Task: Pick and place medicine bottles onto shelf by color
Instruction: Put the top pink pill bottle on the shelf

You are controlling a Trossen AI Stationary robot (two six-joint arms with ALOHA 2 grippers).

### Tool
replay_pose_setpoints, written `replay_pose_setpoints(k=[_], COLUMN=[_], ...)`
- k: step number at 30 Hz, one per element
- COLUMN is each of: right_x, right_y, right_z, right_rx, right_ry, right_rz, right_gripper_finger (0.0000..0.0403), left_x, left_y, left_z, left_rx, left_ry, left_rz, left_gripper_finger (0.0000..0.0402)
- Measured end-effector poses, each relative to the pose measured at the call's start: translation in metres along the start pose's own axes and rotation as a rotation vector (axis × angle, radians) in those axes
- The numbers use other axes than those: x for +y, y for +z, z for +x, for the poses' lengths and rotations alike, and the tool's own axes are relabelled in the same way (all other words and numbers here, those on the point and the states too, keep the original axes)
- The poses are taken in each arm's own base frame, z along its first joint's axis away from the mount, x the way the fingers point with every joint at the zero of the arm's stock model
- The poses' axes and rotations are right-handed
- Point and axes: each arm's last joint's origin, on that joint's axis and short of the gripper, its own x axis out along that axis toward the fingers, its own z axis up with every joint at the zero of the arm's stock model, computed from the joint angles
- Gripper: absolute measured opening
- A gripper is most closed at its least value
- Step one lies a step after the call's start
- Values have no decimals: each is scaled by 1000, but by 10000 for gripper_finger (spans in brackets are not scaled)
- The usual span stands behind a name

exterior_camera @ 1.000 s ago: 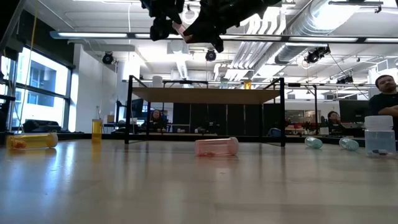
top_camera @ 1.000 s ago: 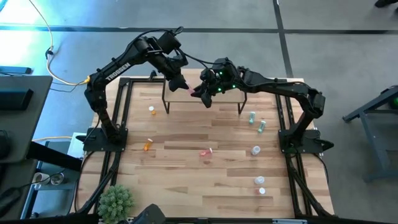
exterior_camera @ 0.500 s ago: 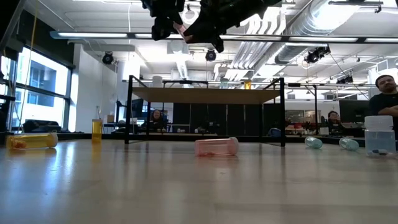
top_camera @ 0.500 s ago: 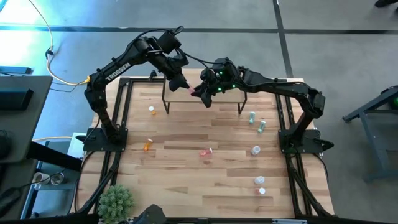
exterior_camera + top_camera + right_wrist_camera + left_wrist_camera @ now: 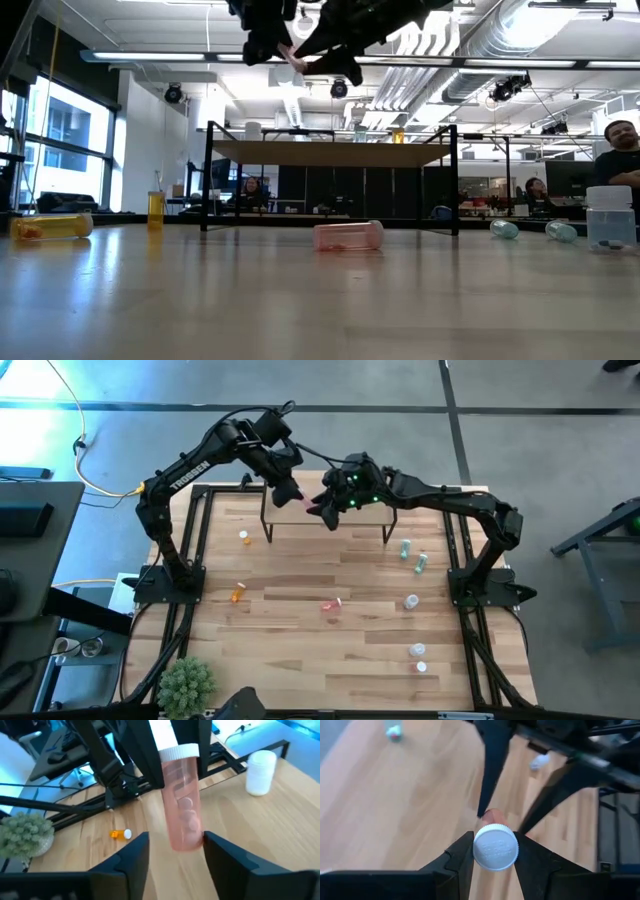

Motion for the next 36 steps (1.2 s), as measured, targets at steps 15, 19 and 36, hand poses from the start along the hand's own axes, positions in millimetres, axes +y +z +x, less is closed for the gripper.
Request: replay_pose_setpoints(k=[15,19,36], right_x=[-22,-29,-77], right_y=[6,16,17], right_z=[-22,-44,-93], right_rx=[-15,-73,-40], right_ry=[-140,-218,-373], right_rz=[94,101,145], right_gripper_finger=[193,193,193], left_x=[8,10,14], left_y=[-1,-2,9], left_z=[-1,-2,-4], left_rx=[33,46,-96], left_ry=[266,373,465], left_rz=[-3,-2,-122], left_gripper_finger=[113,113,113])
